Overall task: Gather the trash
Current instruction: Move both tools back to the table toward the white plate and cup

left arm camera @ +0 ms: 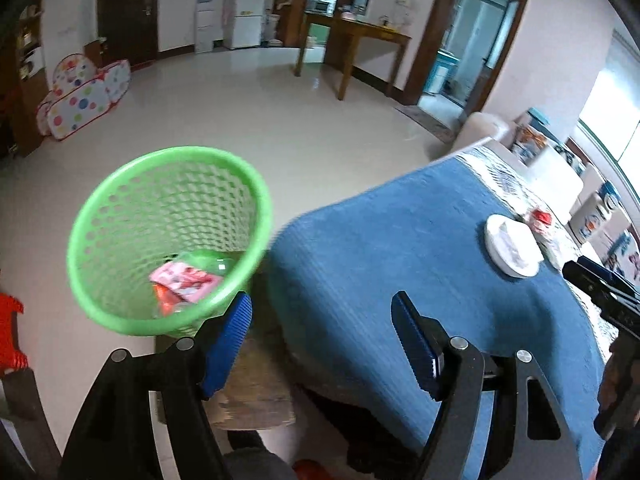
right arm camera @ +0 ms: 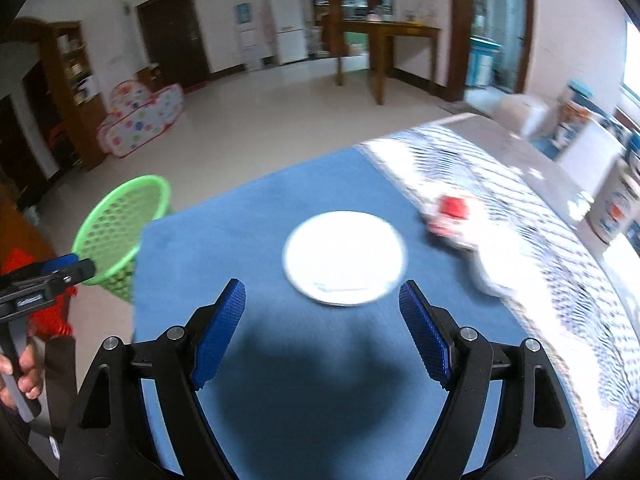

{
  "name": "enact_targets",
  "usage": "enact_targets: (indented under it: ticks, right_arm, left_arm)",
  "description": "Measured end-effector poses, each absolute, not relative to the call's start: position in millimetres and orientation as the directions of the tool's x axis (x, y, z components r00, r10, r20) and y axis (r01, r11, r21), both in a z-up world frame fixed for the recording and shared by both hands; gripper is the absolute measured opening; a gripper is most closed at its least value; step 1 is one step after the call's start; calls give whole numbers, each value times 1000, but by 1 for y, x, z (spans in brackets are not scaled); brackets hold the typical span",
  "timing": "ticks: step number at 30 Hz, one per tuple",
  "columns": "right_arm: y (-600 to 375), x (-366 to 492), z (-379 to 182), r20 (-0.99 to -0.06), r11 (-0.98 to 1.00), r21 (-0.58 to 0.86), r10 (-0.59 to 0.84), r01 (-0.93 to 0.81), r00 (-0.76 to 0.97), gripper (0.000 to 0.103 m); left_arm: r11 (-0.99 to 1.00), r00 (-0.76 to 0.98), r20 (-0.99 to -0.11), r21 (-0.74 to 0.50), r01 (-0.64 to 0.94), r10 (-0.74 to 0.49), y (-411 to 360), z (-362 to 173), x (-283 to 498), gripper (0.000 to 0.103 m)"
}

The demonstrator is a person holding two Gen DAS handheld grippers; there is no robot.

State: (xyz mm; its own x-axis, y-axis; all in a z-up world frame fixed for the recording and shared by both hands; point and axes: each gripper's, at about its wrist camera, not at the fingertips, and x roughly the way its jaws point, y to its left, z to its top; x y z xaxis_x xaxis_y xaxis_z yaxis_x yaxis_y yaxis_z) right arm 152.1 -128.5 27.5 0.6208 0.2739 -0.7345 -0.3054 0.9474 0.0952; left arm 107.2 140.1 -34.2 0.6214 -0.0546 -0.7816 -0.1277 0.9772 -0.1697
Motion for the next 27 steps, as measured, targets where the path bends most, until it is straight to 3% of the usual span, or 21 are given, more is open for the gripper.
enact_targets:
  ticks: [12,27]
  right_arm:
    - [-227,183,12,-746,982,83,175,-172,643,85]
    - [-236,225,-14,-785,974,92,199,-207,586,85]
  left_arm:
    - [990,611,-782,-142,20,-125,46,-19,140,73]
    - [982,573,-799,-126,138,-183,-28,-22,189,74]
